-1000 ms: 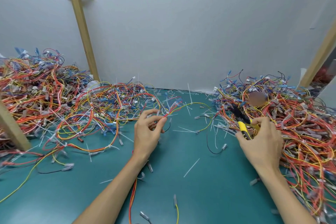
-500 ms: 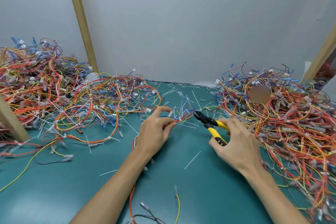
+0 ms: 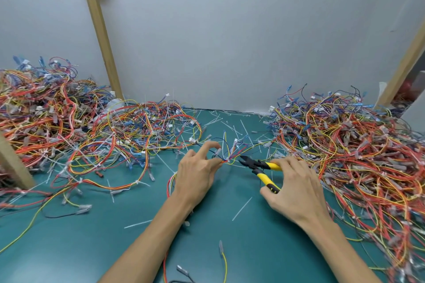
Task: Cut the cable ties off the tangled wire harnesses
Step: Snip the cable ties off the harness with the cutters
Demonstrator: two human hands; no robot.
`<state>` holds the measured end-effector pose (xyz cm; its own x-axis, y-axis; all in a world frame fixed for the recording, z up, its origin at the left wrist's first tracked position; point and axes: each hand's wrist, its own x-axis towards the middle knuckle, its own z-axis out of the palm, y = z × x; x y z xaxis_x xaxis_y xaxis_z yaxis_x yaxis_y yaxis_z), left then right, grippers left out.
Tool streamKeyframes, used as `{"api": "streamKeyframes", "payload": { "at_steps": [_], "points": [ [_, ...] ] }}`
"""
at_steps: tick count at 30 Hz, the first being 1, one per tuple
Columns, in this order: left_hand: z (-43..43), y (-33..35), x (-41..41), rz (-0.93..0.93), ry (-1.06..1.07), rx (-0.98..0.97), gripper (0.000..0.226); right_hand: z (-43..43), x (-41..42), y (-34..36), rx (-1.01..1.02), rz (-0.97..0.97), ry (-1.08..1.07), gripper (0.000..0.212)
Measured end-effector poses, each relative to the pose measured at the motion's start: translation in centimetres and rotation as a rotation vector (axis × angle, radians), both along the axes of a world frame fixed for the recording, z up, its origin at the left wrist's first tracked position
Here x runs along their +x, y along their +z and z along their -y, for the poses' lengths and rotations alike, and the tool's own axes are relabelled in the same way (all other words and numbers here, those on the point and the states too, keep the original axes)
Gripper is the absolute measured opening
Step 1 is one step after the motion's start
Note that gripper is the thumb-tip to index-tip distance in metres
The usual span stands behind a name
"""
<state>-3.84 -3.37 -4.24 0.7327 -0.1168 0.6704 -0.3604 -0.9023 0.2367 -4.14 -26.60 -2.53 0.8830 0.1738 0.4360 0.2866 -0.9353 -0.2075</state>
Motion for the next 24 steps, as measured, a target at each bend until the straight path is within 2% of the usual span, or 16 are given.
{"api": "streamKeyframes", "payload": {
  "at_steps": [5, 10, 18, 24],
  "points": [
    [-0.1, -0.1, 0.5, 0.016, 0.018, -0.04, 0.012, 1.4, 0.6, 0.5, 0.036, 0.064, -0.078, 0.059],
    [-0.1, -0.2, 0.7, 0.048, 0.012, -0.031, 0.012, 1.1, 0.5, 0.9, 0.079, 0.167, -0.029, 0.055],
    [0.3, 0.1, 0.5, 0.126, -0.029, 0.081, 0.008, -0.6, 0.0, -0.1, 0.023, 0.06, 0.01, 0.057],
    [0.7, -0.1, 0.8, 0.164, -0.013, 0.157, 0.013, -1.3, -0.1, -0.6, 0.068, 0.074, 0.016, 0.055]
  ]
}}
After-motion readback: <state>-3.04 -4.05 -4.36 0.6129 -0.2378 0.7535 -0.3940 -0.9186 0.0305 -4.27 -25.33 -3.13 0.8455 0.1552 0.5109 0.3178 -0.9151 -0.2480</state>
